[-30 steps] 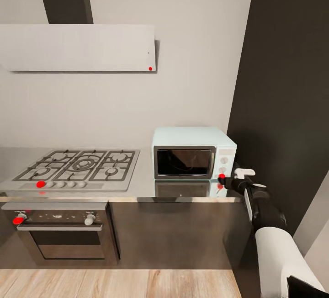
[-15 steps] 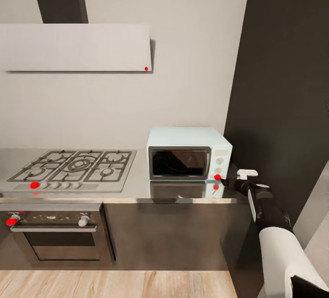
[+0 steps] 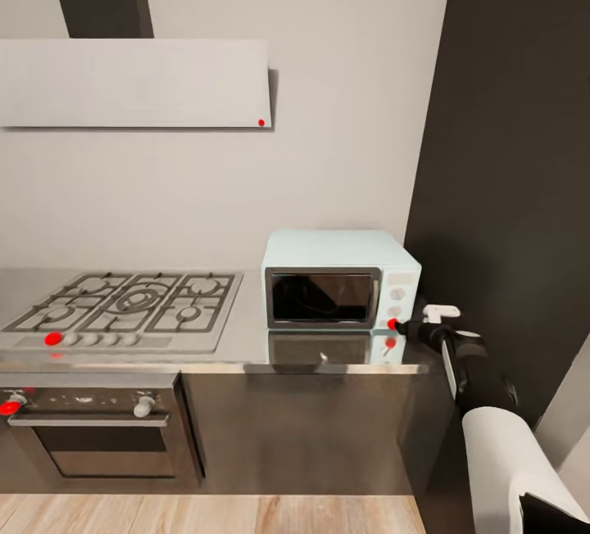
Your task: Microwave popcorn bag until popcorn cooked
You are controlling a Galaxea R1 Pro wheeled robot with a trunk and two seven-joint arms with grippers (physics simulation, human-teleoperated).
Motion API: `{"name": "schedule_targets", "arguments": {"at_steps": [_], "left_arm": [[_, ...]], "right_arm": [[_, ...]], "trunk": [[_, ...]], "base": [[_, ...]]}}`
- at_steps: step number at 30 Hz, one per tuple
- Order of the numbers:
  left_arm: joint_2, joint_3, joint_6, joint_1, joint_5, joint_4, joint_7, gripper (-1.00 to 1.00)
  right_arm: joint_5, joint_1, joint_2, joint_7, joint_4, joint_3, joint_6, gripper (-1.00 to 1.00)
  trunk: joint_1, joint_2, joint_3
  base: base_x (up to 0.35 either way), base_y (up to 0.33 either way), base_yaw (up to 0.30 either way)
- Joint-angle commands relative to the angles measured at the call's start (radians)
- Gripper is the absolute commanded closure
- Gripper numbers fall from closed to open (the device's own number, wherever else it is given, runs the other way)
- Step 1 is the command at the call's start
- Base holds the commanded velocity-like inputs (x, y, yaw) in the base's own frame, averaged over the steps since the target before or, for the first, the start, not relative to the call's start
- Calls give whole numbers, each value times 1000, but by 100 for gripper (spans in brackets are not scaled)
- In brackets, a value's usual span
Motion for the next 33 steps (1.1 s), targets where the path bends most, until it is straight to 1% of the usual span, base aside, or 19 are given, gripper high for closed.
{"name": "schedule_targets", "arguments": {"at_steps": [1,6,14,15,23,26,30,33], "left_arm": [[0,-8,-2,-1,7,0,5,-100],[0,-8,-2,-1,12,0,5,-100],[0,-8,-2,-1,14,0,6,-100],[0,-8,-2,-1,13,0,6,-100],[0,-7,-2,-1,17,0,5,-100],[1,-8,-2,-1,14,0,4,-100],[1,-8,-2,-1,16,0,4,-100],[1,-8,-2,-1,16,0,4,-100]], "right_arm": [[11,-1,0,9,9,-3,2,-100],[11,-1,0,9,27,-3,1,-100],[14,-1,2,9,29,-2,0,-100],[13,-1,3,8,29,-2,0,100],[16,-1,1,8,29,-2,3,100],[14,-1,2,4,29,-2,3,100],[14,-1,3,-29,60,-2,1,100],[14,-1,4,-38,66,-2,0,100]], "trunk": [[0,-1,-2],[0,-1,-2],[0,-1,-2],[0,-1,-2],[0,-1,-2],[0,-1,-2],[0,-1,-2],[0,-1,-2]], "base": [[67,0,0],[21,0,0],[1,0,0],[0,0,0],[10,0,0],[172,0,0],[236,0,0],[232,0,0]]}}
